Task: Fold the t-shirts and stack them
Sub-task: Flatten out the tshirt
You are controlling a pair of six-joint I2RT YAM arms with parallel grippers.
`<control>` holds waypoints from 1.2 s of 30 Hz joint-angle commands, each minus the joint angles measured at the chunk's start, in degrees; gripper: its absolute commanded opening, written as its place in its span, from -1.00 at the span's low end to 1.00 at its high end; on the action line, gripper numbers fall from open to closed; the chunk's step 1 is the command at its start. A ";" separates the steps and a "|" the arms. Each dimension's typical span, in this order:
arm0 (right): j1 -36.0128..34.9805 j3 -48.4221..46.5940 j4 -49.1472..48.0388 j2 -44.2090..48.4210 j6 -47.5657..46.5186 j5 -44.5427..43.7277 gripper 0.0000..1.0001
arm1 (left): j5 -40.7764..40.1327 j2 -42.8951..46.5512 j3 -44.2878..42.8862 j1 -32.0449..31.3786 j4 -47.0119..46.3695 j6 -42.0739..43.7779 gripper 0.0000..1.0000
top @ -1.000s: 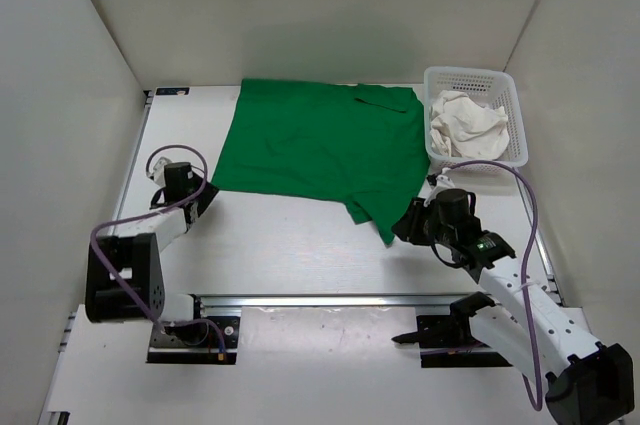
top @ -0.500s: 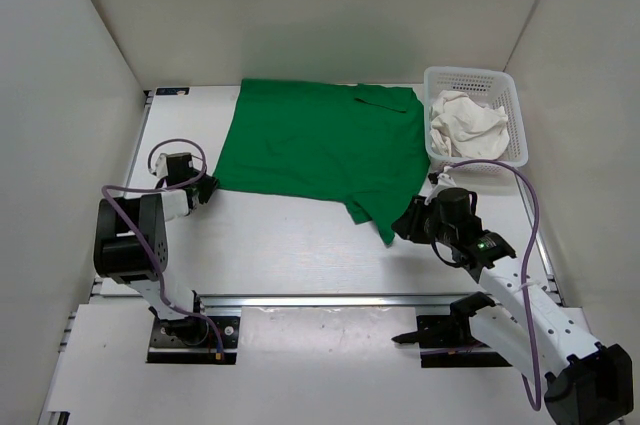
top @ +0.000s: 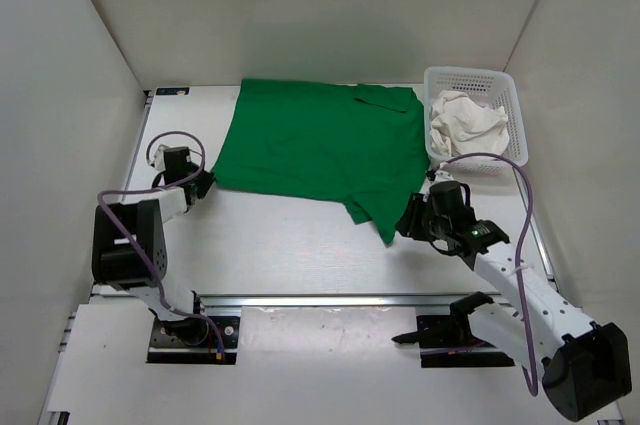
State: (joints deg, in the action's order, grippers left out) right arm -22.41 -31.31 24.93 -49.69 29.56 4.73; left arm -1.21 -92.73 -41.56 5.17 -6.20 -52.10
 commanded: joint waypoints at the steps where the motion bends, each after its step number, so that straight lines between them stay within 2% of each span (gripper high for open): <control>1: -2.98 -6.65 3.98 -4.34 -1.61 -7.62 -0.37 | -0.81 8.26 -0.46 0.80 0.31 3.67 -1.00; 5: -7.20 -13.41 7.58 -13.04 -3.02 -9.12 -0.35 | 0.08 13.62 2.62 2.39 0.22 3.58 -1.00; 8: -4.49 -11.51 6.20 -13.25 -1.35 -7.04 -0.38 | 1.20 13.11 0.44 2.91 2.05 4.54 -1.00; 10: 4.52 -8.43 2.61 -11.92 -2.40 -1.70 -0.29 | 1.82 11.78 -1.41 3.44 3.72 4.99 -1.00; 13: 10.98 -8.32 -1.10 -15.77 -3.89 4.05 -0.20 | 1.30 12.39 -1.16 3.10 4.35 6.65 -1.00; 15: 10.99 -11.65 -1.90 -22.78 -4.86 2.92 -0.30 | 1.56 13.80 2.08 3.27 3.03 5.17 -1.00; 20: 12.48 -18.95 -4.01 -32.37 -5.21 6.33 -0.11 | 3.32 16.26 5.35 2.83 2.15 3.76 -1.00; 25: 13.80 -25.28 -2.87 -42.66 -4.16 7.30 -0.11 | 5.77 19.42 5.79 4.40 3.47 3.84 -1.00; 33: 15.12 -29.60 0.21 -48.92 -5.30 8.01 -0.09 | 6.75 23.20 5.61 3.88 2.07 2.96 -1.00; 34: 15.73 -30.29 0.56 -49.53 -5.48 8.45 -0.11 | 6.92 23.55 5.53 3.80 1.98 3.05 -1.00; 35: 16.00 -32.22 0.73 -50.23 -6.00 9.23 -0.31 | 6.66 23.82 5.44 3.71 1.98 3.14 -1.00; 36: 16.52 -33.28 1.35 -52.24 -6.79 10.11 -0.61 | 6.84 23.82 5.52 3.97 1.98 3.58 -1.00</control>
State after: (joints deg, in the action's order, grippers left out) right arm -7.09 -60.60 25.34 -99.44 24.16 12.51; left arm 4.56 -71.20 -35.35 8.88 -3.01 -48.93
